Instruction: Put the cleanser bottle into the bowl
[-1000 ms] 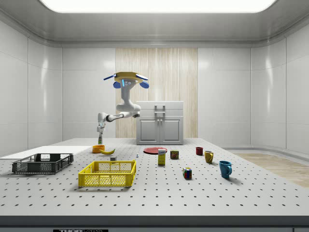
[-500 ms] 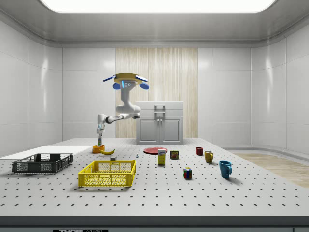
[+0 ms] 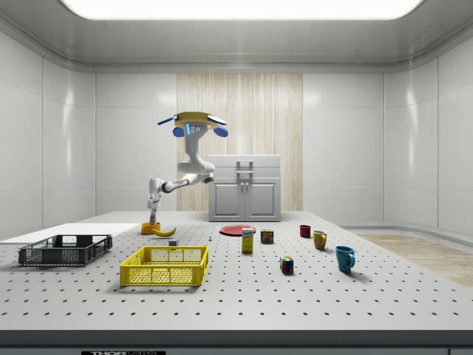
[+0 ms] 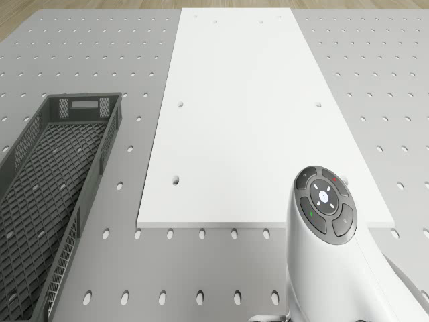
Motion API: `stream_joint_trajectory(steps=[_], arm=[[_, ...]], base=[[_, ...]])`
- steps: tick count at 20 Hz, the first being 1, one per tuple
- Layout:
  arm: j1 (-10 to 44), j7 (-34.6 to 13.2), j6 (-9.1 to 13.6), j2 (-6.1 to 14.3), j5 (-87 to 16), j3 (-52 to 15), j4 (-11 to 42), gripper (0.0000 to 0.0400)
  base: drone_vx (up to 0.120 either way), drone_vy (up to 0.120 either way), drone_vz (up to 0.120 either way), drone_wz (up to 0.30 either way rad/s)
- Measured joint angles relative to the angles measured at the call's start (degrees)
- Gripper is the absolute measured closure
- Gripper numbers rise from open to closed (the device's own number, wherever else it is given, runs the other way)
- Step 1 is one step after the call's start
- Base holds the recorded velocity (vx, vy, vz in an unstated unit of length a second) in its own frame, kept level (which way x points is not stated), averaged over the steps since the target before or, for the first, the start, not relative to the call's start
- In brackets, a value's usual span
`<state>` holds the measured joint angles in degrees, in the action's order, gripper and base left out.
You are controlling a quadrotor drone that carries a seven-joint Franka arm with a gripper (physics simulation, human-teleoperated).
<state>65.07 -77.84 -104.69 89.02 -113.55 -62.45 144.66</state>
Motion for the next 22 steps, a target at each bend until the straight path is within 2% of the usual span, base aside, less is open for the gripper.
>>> stream_joint_trajectory(steps=[7, 10, 13, 17, 22], arm=[[1.18, -0.17, -1.54, -1.20, -2.76, 3.02, -2.19, 0.0257], [1.40, -0.20, -1.82, -1.52, -3.28, 3.62, -2.67, 0.0132], [1.18, -0.19, -1.52, -1.45, -2.94, 3.22, -2.35, 0.0062], [0.61, -0.13, -0.73, -1.13, -1.94, 2.02, -1.42, 0.0023], [0.30, -0.08, -0.30, -0.98, -1.39, 1.36, -0.94, 0.0007]], base=[[0.000, 0.000, 0.000, 0.000], [0.000, 0.000, 0.000, 0.000], [0.000, 0.000, 0.000, 0.000], [0.000, 0.000, 0.000, 0.000], [0.000, 0.000, 0.000, 0.000]])
